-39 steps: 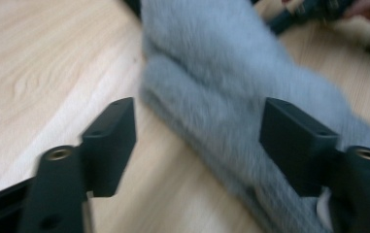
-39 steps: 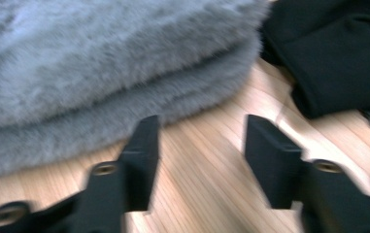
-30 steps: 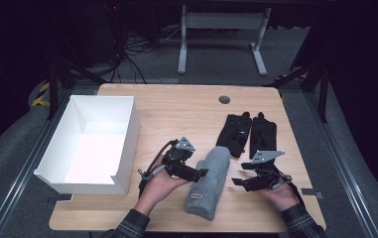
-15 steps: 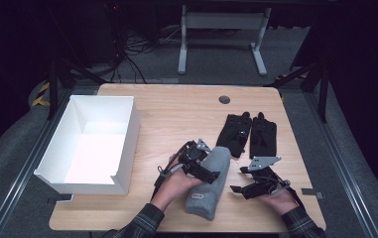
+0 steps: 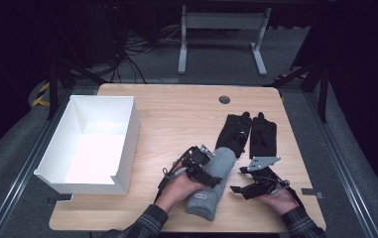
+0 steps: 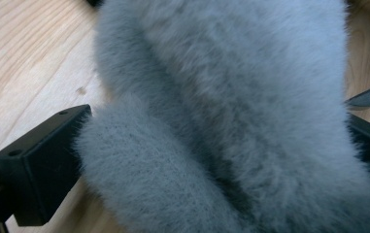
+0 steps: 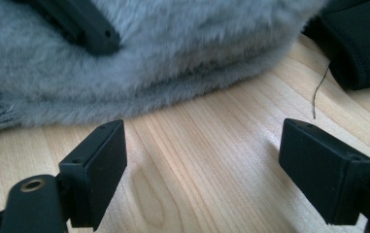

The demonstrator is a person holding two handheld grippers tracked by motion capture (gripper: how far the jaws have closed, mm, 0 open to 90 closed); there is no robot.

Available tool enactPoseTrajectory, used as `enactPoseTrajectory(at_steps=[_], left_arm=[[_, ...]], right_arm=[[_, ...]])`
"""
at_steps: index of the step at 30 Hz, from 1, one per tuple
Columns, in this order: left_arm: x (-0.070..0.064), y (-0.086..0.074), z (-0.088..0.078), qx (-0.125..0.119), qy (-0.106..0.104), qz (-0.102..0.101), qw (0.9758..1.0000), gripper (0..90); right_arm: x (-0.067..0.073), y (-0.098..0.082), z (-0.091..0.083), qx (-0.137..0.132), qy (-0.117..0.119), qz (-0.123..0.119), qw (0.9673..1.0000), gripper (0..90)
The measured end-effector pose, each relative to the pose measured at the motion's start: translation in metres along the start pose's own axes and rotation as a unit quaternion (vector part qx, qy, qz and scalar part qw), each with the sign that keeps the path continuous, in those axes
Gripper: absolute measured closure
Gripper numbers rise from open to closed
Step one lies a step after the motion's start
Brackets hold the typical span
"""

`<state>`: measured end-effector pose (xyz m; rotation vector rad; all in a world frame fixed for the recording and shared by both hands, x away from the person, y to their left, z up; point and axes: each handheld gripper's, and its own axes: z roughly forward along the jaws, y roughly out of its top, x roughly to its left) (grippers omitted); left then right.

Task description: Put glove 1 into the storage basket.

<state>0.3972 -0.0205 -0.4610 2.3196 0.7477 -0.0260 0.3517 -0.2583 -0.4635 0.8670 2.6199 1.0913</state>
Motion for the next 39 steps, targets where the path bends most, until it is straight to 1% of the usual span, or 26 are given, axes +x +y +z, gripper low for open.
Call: enactPoseTrajectory(at_steps=[2, 4, 5, 6, 8, 9, 16, 17, 18, 19, 21, 25, 29, 31, 32, 34, 38, 39], left_arm=[[-0.002, 0.001, 0.001, 0.003, 0.004, 0.007, 1.0000, 0.3], [-0.003, 0.000, 0.000, 0.002, 0.002, 0.010, 0.9999, 4.1], [-0.004, 0.001, 0.000, 0.001, -0.003, 0.014, 0.9999, 4.1], [-0.005, 0.001, -0.001, 0.001, -0.009, 0.019, 0.9998, 9.8], [-0.006, 0.001, -0.002, 0.002, -0.012, 0.022, 0.9997, 15.2], [-0.006, 0.001, -0.002, 0.002, -0.014, 0.023, 0.9996, 16.9], [-0.008, 0.001, -0.004, 0.002, -0.045, 0.028, 0.9986, 42.3], [-0.008, 0.001, -0.004, 0.002, -0.045, 0.028, 0.9986, 46.0], [-0.008, 0.001, -0.004, 0.003, -0.051, 0.027, 0.9983, 46.0], [-0.007, 0.000, -0.004, 0.002, -0.058, 0.028, 0.9979, 51.9], [-0.007, 0.001, -0.005, 0.001, -0.058, 0.031, 0.9978, 55.3], [-0.009, 0.002, -0.008, 0.000, -0.053, 0.039, 0.9979, 60.7], [-0.011, 0.002, -0.010, -0.001, -0.047, 0.041, 0.9981, 63.4], [-0.011, 0.002, -0.013, -0.004, -0.050, 0.039, 0.9980, 64.5], [-0.010, 0.003, -0.015, -0.002, -0.048, 0.042, 0.9980, 64.7], [-0.011, 0.003, -0.019, -0.006, -0.049, 0.041, 0.9979, 65.1], [-0.010, 0.005, -0.028, -0.017, -0.052, 0.039, 0.9978, 65.4], [-0.009, 0.006, -0.032, -0.021, -0.049, 0.041, 0.9978, 65.5]], right_arm=[[0.000, 0.000, 0.000, 0.000, -0.001, -0.001, 1.0000, 18.2], [0.000, 0.000, 0.000, -0.001, -0.001, -0.002, 1.0000, 18.2], [0.000, 0.000, 0.000, -0.001, -0.001, -0.002, 1.0000, 18.2], [0.000, 0.000, 0.000, -0.001, -0.002, -0.003, 1.0000, 17.9], [0.000, 0.000, 0.001, -0.001, -0.001, -0.006, 1.0000, 17.3], [0.000, 0.000, 0.001, -0.001, -0.001, -0.006, 1.0000, 17.1], [0.001, -0.001, 0.002, -0.005, -0.005, -0.014, 0.9999, 15.7], [0.001, -0.001, 0.002, -0.005, -0.005, -0.014, 0.9999, 15.7], [0.001, -0.002, 0.002, -0.005, -0.005, -0.016, 0.9998, 15.7], [0.001, -0.002, 0.003, -0.007, -0.009, -0.019, 0.9998, 15.4], [0.002, -0.002, 0.003, -0.009, -0.012, -0.021, 0.9997, 15.4], [0.005, -0.003, 0.005, -0.009, -0.025, -0.032, 0.9991, 14.9], [0.005, -0.004, 0.005, -0.011, -0.026, -0.035, 0.9990, 13.7], [0.005, -0.004, 0.005, -0.011, -0.025, -0.037, 0.9990, 13.7], [0.005, -0.004, 0.005, -0.013, -0.025, -0.037, 0.9989, 13.6], [0.005, -0.005, 0.005, -0.015, -0.025, -0.036, 0.9989, 13.5], [0.005, -0.006, 0.005, -0.019, -0.025, -0.035, 0.9989, 13.5], [0.005, -0.006, 0.005, -0.019, -0.026, -0.036, 0.9989, 13.5]])
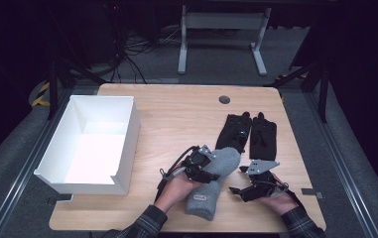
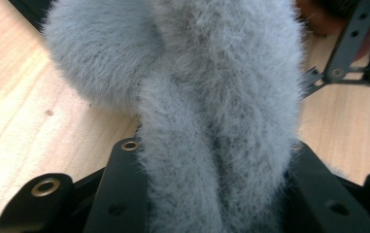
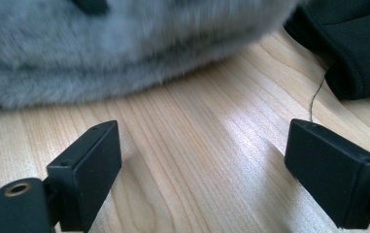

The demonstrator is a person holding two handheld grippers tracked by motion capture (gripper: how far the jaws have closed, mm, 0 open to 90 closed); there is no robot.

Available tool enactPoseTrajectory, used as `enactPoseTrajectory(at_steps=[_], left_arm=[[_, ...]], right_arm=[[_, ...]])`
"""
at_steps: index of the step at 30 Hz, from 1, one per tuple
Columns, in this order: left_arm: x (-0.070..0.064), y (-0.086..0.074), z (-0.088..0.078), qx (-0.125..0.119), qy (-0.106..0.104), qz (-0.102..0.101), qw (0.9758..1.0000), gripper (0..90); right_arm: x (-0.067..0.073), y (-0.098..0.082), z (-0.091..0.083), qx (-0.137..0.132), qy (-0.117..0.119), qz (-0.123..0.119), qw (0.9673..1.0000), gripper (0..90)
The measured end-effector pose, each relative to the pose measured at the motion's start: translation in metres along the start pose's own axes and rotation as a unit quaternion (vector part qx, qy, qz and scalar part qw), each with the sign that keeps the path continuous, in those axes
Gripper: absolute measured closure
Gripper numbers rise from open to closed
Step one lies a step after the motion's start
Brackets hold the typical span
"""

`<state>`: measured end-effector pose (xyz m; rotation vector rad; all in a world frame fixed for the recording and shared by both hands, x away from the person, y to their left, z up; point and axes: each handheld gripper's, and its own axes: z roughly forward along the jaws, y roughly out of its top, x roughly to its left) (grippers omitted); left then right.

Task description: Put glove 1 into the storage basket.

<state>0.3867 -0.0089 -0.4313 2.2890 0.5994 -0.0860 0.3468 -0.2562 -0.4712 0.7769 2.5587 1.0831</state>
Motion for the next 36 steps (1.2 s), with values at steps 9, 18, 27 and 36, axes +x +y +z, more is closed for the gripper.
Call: enactPoseTrajectory(at_steps=[9, 18, 27, 36], left_arm=[[0.002, 0.005, -0.034, -0.039, 0.019, -0.003, 0.9991, 65.6], [0.004, 0.014, -0.061, -0.060, 0.028, -0.010, 0.9978, 65.5], [0.000, 0.034, -0.104, -0.075, 0.062, -0.003, 0.9953, 65.7], [0.006, 0.050, -0.146, -0.084, 0.086, 0.000, 0.9928, 65.8]], right_arm=[[0.000, 0.000, 0.000, 0.000, 0.000, 0.000, 1.0000, 13.4], [0.000, 0.000, 0.000, 0.000, 0.000, 0.001, 1.0000, 13.4], [0.000, 0.001, 0.001, -0.001, -0.002, 0.003, 1.0000, 13.4], [-0.001, 0.001, 0.001, -0.001, -0.004, 0.004, 1.0000, 13.4]])
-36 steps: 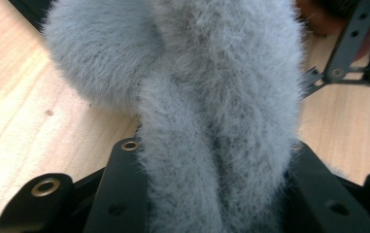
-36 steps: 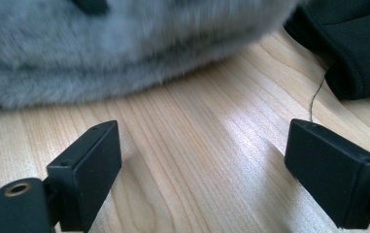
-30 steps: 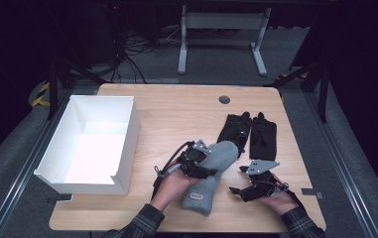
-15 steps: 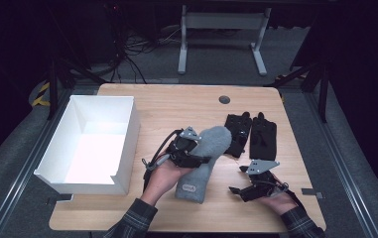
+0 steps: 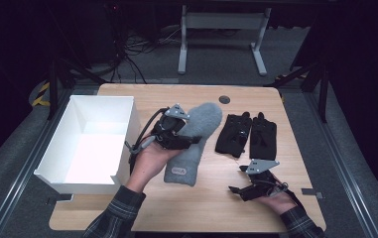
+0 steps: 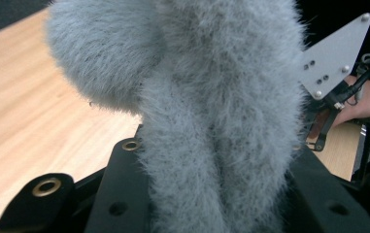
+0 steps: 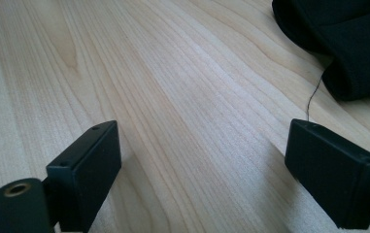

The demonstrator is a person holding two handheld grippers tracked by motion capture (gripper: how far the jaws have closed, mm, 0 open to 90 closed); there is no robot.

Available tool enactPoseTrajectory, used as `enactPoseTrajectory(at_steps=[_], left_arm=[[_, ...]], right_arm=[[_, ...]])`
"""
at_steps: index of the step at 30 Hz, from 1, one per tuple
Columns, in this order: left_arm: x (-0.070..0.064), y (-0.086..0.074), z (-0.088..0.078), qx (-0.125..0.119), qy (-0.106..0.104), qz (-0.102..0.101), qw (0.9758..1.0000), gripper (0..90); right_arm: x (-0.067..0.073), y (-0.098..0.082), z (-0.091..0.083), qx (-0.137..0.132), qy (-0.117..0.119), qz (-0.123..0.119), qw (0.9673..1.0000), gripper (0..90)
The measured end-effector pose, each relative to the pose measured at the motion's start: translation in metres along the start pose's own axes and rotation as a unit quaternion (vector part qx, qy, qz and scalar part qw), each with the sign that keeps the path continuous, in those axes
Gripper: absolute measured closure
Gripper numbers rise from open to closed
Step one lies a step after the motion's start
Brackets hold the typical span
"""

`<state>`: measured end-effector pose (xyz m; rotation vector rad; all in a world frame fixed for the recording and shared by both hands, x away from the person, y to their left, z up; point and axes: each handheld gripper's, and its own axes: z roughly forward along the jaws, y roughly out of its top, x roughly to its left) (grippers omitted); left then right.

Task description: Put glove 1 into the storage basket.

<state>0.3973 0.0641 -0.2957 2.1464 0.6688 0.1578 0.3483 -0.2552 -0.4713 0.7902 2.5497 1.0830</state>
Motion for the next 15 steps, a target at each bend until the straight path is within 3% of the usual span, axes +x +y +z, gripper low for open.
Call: enactPoseTrajectory(at_steps=[15], left_arm=[[0.031, 0.022, -0.061, -0.013, 0.048, -0.002, 0.9988, 65.9]], right_arm=[[0.000, 0.000, 0.000, 0.000, -0.001, 0.001, 1.0000, 13.4]])
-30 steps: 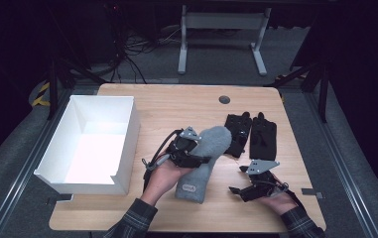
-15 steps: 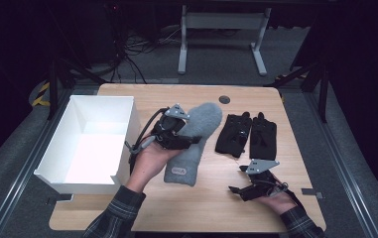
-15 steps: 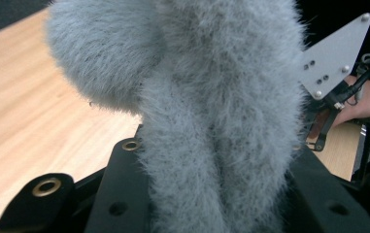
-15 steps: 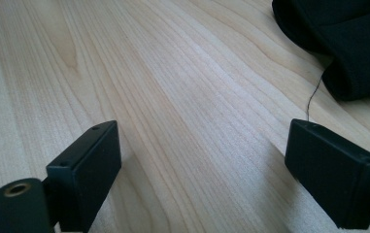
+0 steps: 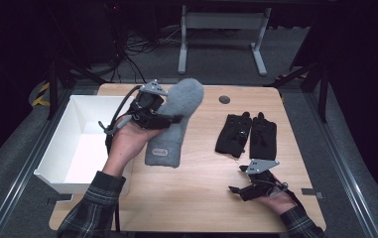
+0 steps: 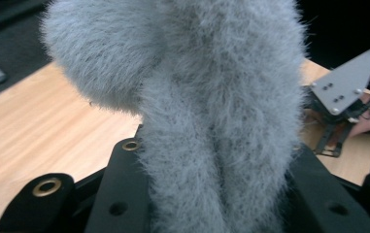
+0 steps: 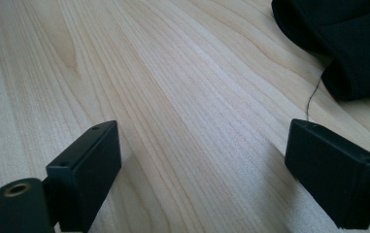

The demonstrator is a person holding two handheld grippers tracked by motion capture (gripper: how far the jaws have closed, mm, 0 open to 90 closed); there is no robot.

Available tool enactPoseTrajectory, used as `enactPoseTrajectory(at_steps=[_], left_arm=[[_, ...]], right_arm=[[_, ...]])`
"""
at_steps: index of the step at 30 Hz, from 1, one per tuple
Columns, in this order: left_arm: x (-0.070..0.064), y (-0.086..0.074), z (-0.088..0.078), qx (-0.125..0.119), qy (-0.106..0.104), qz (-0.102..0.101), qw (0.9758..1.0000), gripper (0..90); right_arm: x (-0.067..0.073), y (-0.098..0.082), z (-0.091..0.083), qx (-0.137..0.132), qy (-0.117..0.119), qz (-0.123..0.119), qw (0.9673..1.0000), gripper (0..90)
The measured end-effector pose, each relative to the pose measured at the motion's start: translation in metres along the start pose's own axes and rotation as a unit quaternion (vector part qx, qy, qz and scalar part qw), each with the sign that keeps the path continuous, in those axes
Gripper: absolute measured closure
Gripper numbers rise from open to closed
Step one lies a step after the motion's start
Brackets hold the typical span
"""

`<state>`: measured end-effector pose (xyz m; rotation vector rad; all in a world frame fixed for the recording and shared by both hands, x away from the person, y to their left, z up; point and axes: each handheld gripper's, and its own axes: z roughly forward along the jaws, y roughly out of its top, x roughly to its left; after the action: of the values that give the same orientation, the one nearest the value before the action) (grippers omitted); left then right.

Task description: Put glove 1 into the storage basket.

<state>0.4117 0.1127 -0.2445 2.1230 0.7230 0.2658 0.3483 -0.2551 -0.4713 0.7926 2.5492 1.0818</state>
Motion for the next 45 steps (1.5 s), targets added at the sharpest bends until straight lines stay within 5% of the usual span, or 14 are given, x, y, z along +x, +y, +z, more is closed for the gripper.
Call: enactPoseTrajectory(at_steps=[8, 20, 39, 45], left_arm=[[0.026, -0.006, -0.037, 0.000, 0.042, -0.014, 0.9990, 66.0], [0.057, -0.029, -0.072, -0.007, 0.072, -0.048, 0.9962, 66.0], [0.104, -0.078, -0.100, 0.008, 0.109, -0.116, 0.9873, 66.1], [0.119, -0.100, -0.092, 0.044, 0.113, -0.137, 0.9830, 66.2]], right_arm=[[0.000, 0.000, 0.000, 0.000, -0.001, 0.001, 1.0000, 13.4], [0.000, 0.000, 0.000, 0.000, -0.003, 0.002, 1.0000, 13.3], [0.000, 0.000, 0.000, 0.000, -0.003, 0.002, 1.0000, 13.2], [0.000, 0.000, 0.000, 0.001, -0.005, 0.003, 1.0000, 13.0]])
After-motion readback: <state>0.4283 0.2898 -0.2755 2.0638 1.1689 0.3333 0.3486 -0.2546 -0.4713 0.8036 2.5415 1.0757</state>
